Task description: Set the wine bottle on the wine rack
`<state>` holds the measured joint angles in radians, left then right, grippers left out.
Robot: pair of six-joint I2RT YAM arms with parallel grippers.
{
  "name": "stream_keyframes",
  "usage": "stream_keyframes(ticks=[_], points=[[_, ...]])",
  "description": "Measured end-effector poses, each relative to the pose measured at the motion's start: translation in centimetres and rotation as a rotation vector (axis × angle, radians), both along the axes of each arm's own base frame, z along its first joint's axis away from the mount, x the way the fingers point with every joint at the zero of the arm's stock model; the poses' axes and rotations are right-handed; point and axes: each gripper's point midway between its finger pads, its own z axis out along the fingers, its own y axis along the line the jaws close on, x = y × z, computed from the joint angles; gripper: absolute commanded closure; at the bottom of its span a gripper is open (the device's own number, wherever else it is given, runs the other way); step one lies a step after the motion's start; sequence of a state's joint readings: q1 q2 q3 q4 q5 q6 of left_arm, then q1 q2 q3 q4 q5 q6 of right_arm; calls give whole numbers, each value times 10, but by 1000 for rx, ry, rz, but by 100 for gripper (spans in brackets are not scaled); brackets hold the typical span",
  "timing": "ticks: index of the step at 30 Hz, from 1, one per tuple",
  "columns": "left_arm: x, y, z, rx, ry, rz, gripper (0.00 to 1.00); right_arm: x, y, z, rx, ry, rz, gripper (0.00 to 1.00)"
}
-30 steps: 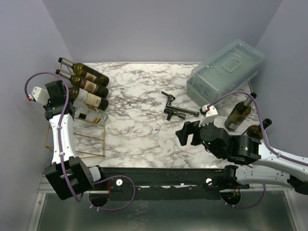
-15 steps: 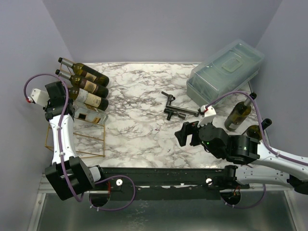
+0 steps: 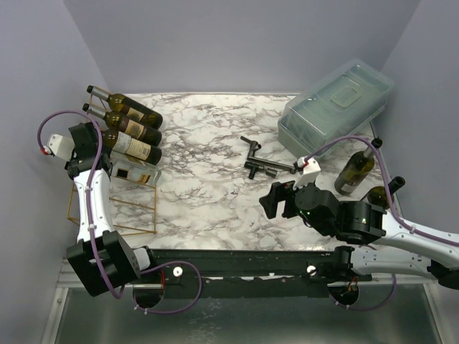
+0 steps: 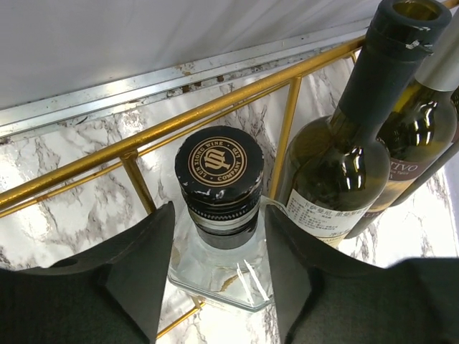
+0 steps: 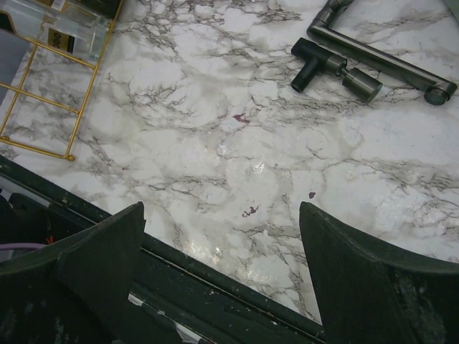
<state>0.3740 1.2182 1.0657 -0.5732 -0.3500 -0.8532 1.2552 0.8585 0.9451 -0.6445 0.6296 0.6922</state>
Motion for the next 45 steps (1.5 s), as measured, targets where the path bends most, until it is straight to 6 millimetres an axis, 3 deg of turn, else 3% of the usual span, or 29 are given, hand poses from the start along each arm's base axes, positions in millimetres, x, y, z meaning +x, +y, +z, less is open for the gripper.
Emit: stream_keyframes(ticks=[3, 10, 16, 26, 30, 32, 37, 41, 45], points=[[0, -1, -1, -4, 5, -7, 30, -1, 0, 0, 1, 2, 3, 9], [-1, -9, 3, -11, 0, -43, 23, -1, 1, 0, 1, 5, 9, 8], [-19, -14, 10, 1, 25, -59, 1, 0, 7, 8, 7, 3, 16, 8], [-24, -47, 40, -44, -86, -207, 1, 4, 16, 27, 0, -25, 31, 7], [-21, -80, 58, -74, -155, -338, 1, 9, 19, 32, -29, -46, 27, 5], [-19, -106, 66, -86, -186, -432, 1, 12, 20, 34, -49, -60, 22, 2], [-25, -195, 81, -118, -229, -741, 1, 24, 24, 42, -109, -105, -9, 0], [-35, -237, 81, -145, -225, -885, 1, 35, 28, 46, -163, -142, -40, 0], [-44, -265, 81, -153, -217, -990, 1, 56, 34, 56, -210, -166, -83, 0]])
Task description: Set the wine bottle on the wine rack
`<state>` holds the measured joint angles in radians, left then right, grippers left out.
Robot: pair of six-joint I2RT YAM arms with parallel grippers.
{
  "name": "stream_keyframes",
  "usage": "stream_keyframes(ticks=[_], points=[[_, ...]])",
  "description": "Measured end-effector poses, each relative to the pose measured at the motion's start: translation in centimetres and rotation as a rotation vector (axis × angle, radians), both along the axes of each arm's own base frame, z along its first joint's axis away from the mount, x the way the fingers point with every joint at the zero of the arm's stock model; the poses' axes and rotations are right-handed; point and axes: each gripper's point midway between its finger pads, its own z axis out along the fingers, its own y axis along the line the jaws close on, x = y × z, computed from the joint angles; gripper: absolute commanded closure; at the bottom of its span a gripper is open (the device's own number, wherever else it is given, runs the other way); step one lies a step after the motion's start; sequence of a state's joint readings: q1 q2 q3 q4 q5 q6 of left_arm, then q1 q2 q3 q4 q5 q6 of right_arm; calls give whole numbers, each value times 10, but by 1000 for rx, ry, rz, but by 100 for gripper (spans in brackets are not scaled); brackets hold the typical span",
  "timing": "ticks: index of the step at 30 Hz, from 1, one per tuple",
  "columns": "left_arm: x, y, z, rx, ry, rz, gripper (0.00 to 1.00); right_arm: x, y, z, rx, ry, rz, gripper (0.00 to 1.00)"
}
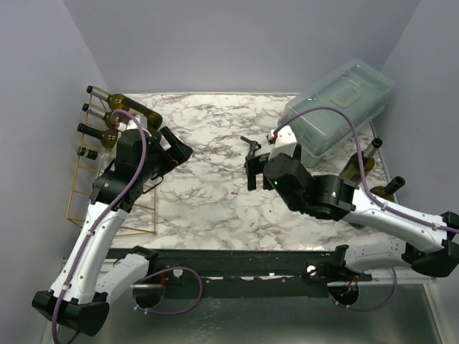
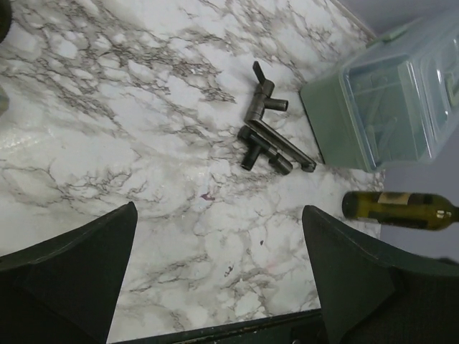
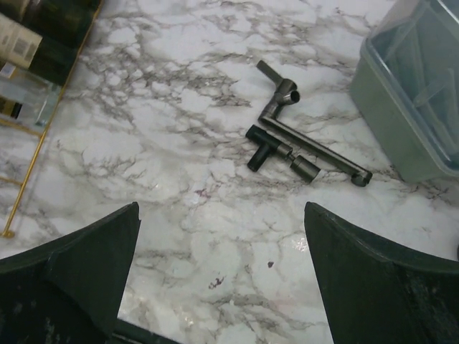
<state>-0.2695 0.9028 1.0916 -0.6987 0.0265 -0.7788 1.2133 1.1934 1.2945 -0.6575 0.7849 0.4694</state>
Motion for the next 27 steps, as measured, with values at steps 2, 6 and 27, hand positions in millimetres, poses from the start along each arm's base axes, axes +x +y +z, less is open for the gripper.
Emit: stream_keyframes(ticks=[2, 6, 27], points=[[-3, -12, 7, 27, -13, -55, 1, 18, -9, 0, -2, 13, -46, 0], [6, -28, 43, 88, -95, -146, 1, 76, -44, 13, 14, 29, -202, 0], [19, -65, 84, 260, -273, -467, 1, 116, -267, 64, -38, 6, -782, 0]])
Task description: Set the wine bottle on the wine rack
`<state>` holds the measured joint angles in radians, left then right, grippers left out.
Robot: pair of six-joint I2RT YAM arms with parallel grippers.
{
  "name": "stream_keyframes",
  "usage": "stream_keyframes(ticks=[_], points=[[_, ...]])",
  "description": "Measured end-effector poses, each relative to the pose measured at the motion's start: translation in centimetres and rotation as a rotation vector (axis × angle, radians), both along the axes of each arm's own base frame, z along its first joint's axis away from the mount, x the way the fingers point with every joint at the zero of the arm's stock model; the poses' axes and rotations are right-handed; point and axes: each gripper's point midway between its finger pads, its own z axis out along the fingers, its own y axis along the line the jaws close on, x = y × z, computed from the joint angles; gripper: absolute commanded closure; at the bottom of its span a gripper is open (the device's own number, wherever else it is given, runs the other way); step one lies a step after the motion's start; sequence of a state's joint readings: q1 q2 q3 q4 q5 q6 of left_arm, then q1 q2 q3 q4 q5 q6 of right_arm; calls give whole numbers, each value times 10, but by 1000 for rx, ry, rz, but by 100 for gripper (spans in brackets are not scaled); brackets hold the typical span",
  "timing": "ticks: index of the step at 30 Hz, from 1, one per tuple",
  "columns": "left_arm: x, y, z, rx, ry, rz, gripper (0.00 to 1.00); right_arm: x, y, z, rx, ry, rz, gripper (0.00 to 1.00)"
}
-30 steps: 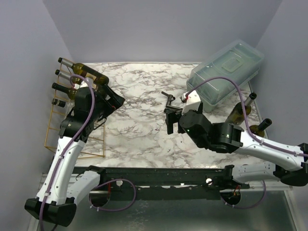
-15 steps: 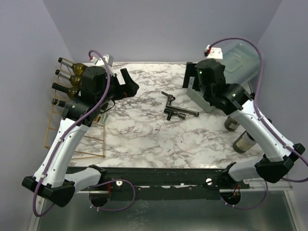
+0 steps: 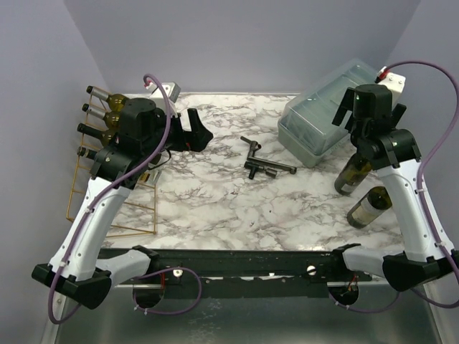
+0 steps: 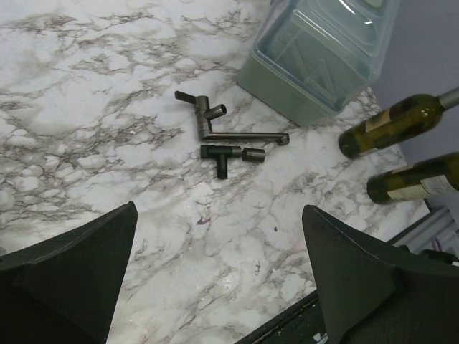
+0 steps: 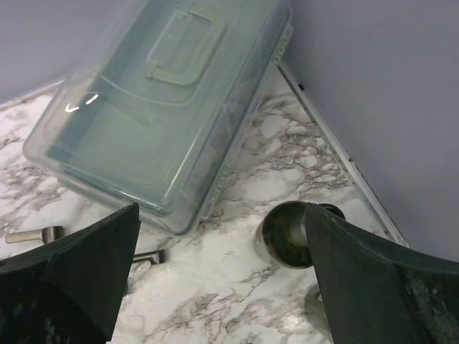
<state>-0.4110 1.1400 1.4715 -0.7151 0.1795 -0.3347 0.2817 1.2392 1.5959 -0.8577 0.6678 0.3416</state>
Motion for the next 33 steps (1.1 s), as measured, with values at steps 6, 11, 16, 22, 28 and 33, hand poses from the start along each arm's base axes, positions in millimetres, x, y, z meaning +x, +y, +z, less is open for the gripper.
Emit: stream_keyframes(ticks=[6, 11, 16, 22, 28, 33], points=[[-30, -7, 12, -70, -17, -87, 1, -12, -31, -13, -46, 36, -94, 0], [-47, -9, 22, -110, -38, -131, 1, -15, -58, -29, -58, 72, -176, 8], [-63, -7, 33, -133, -76, -159, 1, -15, -62, -52, -60, 105, -193, 21], [-78, -4, 47, -155, -123, -181, 1, -21, -70, -85, -70, 143, -214, 29], [-85, -2, 51, -162, -140, -188, 1, -18, -74, -94, -76, 123, -219, 44], [-87, 0, 52, -143, -169, -196, 1, -16, -77, -98, -89, 104, -217, 53]])
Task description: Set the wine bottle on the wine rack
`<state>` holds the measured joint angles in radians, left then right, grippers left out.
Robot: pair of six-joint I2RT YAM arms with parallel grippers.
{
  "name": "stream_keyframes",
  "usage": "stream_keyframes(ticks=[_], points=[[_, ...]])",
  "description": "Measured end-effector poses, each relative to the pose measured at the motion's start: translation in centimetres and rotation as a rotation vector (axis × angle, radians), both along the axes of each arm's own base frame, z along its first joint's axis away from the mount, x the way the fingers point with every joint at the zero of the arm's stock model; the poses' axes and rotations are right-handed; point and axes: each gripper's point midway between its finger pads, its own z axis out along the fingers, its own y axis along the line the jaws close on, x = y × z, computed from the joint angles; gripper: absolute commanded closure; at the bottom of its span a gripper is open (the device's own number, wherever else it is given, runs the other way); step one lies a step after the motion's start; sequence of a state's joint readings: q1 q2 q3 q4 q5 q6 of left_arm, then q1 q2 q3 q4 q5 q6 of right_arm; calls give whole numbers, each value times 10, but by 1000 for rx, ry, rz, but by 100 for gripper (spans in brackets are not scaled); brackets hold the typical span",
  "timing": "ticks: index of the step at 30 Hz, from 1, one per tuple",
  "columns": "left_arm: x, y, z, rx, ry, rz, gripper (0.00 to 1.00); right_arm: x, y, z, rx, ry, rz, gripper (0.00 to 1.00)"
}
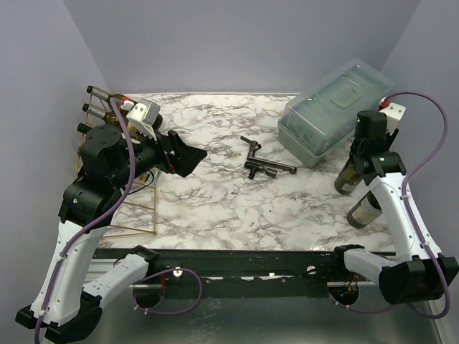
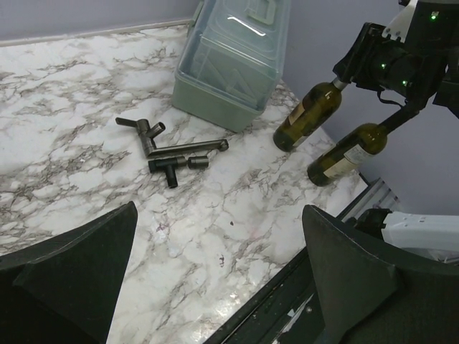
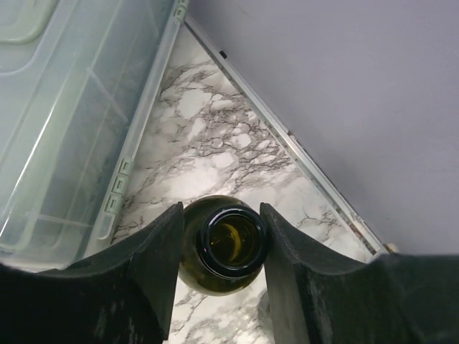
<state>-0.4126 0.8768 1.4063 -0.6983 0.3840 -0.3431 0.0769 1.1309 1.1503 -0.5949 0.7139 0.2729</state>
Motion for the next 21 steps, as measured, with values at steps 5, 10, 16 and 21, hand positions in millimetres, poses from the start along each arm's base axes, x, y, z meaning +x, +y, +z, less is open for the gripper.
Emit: stream_keyframes(ticks=[5, 10, 16, 21], points=[[-5, 2, 7, -3, -27, -2, 1, 0, 3, -4, -11, -31, 42, 84], [-7, 0, 7, -8, -22, -17, 1, 3, 13, -4, 4, -39, 124, 99], [1, -10, -4, -6, 37, -54, 1, 11, 49, -6, 107, -33, 330, 99], [17, -24, -27, -4, 145, -75, 2, 10, 98, -5, 249, -31, 578, 99]])
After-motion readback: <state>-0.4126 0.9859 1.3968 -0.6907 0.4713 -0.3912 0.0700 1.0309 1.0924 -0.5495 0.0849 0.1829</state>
